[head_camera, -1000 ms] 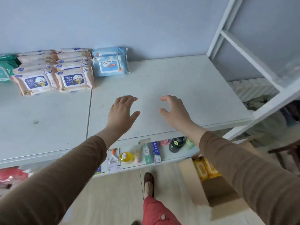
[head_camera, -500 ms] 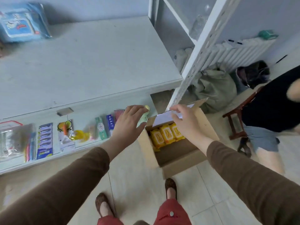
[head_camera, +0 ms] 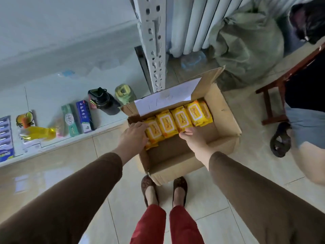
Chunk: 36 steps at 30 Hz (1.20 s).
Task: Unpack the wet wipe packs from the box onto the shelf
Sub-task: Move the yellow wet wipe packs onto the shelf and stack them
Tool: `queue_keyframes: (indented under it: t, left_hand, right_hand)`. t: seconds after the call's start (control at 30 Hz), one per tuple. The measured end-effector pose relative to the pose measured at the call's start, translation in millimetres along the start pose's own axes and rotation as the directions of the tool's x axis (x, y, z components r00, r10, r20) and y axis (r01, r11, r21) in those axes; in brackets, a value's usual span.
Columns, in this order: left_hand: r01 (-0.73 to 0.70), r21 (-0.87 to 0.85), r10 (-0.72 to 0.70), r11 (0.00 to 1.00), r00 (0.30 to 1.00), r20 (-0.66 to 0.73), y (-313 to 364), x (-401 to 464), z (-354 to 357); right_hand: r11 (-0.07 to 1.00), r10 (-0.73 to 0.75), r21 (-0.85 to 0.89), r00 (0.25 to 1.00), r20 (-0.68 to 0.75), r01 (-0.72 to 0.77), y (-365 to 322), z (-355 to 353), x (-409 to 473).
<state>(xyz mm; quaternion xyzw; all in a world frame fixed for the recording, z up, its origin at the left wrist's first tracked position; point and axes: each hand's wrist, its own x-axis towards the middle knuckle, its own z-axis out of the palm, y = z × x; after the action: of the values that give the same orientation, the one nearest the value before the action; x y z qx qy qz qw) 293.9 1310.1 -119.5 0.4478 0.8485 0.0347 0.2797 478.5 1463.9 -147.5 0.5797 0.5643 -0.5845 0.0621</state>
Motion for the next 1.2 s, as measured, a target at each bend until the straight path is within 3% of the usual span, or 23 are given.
queue_keyframes:
  t: [0.17, 0.4, 0.57, 0.7, 0.87, 1.07, 1.13, 1.2]
  left_hand:
    - [0.037, 0.113, -0.048, 0.993, 0.994, 0.099, -25, 66, 66]
    - [-0.034, 0.262, -0.006, 0.965, 0.988, 0.151, -55, 149, 136]
    - [-0.205, 0.431, 0.128, 0.879, 0.971, 0.201, -63, 188, 167]
    - [-0.283, 0.446, 0.200, 0.849, 0.954, 0.225, -71, 202, 176]
    - [-0.339, 0.446, 0.213, 0.828, 0.927, 0.309, -74, 210, 171]
    - [-0.429, 0.732, 0.270, 0.529, 0.903, 0.334, -63, 204, 167]
    - [-0.439, 0.758, 0.292, 0.483, 0.896, 0.333, -60, 197, 167]
    - [-0.448, 0.736, 0.260, 0.508, 0.894, 0.364, -55, 190, 167]
  right_hand:
    - [0.957, 0.208, 0.188, 0.974, 0.085, -0.220, 49, 40, 77]
    - [0.825, 0.391, 0.403, 0.915, 0.100, -0.396, 76, 89, 160]
    - [0.655, 0.468, 0.601, 0.870, 0.154, -0.459, 77, 116, 196]
    - [0.555, 0.538, 0.709, 0.838, 0.093, -0.435, 72, 120, 208]
    - [0.527, 0.472, 0.736, 0.867, 0.162, -0.425, 62, 109, 215]
    - [0.579, 0.393, 0.738, 0.912, 0.118, -0.345, 68, 92, 211]
    - [0.603, 0.367, 0.727, 0.924, 0.111, -0.327, 76, 86, 204]
    - [0.626, 0.347, 0.716, 0.933, 0.096, -0.307, 86, 81, 193]
